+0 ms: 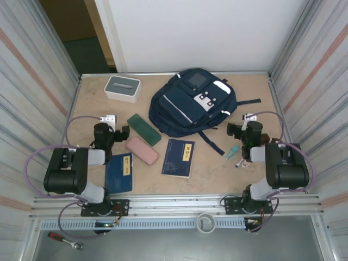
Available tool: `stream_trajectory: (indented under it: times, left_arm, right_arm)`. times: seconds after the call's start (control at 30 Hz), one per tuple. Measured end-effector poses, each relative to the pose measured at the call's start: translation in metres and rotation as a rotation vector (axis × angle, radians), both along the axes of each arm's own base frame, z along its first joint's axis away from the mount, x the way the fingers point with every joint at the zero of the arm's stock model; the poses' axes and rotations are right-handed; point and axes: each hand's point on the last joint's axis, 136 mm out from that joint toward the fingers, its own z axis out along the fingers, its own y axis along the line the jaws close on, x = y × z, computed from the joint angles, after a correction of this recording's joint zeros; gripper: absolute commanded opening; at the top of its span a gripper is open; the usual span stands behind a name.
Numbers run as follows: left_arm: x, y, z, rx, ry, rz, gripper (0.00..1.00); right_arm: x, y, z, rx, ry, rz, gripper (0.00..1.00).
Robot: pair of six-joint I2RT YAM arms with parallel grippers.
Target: Pack books, pencil case, and school supplies into a backpack
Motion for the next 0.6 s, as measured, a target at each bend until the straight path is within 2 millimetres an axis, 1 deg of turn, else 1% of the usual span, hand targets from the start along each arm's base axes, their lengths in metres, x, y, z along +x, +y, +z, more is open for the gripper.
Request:
stream_trajectory:
  times: [0.3, 0.6]
  left_arm:
    - [0.0038, 0.0000, 0.0052, 0.006, -0.023, -0.002, 0.99]
    - [0.0061, 0.0005, 0.0082, 0.007, -0.031, 0.000, 0.99]
  right_arm:
    - [0.0052, -0.0002, 0.0078, 0.000, -0.032, -0.001, 0.99]
    - [0.0055, -0.0002, 0.0070, 0.003, -0.030, -0.002, 0.99]
